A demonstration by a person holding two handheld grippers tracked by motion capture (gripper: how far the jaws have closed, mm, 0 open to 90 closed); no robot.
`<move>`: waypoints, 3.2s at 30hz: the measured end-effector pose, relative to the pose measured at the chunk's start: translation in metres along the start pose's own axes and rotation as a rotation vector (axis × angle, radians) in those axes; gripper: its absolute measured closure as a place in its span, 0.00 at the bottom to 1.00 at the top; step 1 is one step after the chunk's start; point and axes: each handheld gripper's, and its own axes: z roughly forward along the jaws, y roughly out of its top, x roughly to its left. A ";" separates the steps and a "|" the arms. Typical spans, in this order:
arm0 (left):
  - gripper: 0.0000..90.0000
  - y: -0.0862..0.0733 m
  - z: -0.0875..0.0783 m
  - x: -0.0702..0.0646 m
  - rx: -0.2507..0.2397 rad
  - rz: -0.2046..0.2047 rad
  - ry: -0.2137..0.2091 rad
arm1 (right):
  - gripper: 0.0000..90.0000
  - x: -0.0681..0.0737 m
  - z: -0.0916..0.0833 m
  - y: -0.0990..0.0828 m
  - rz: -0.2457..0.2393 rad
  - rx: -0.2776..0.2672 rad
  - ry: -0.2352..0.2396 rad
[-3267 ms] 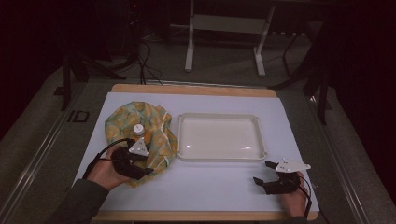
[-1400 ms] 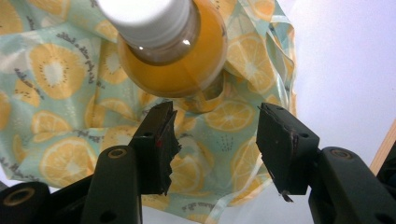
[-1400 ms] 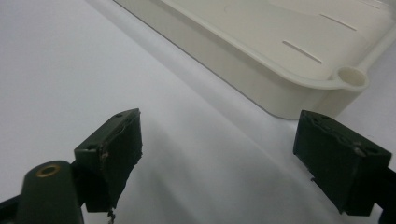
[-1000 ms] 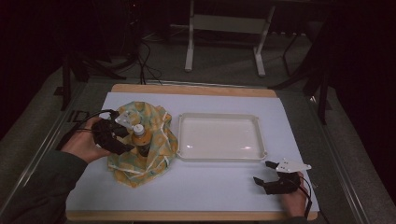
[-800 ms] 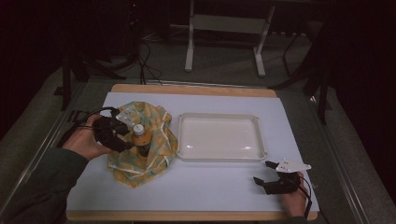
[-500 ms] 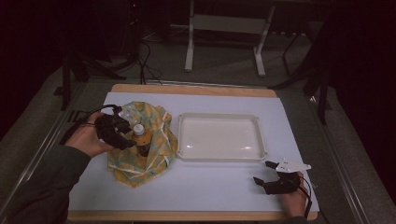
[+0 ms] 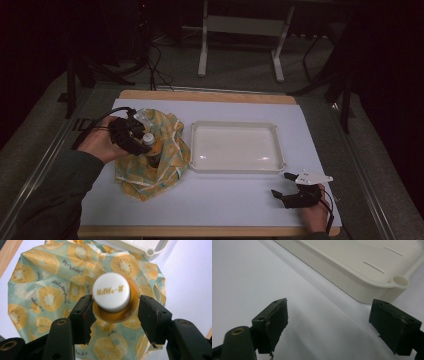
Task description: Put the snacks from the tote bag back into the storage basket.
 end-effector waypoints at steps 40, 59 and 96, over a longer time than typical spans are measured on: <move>0.61 0.018 0.005 0.005 0.042 -0.038 -0.037 | 0.17 0.000 0.000 0.000 -0.001 -0.002 0.001; 0.65 0.019 0.002 0.006 0.039 -0.006 -0.044 | 0.17 0.000 0.000 0.000 0.000 -0.001 0.002; 0.65 0.035 -0.039 0.008 0.059 0.044 -0.010 | 0.17 0.000 0.000 0.000 0.001 -0.004 0.000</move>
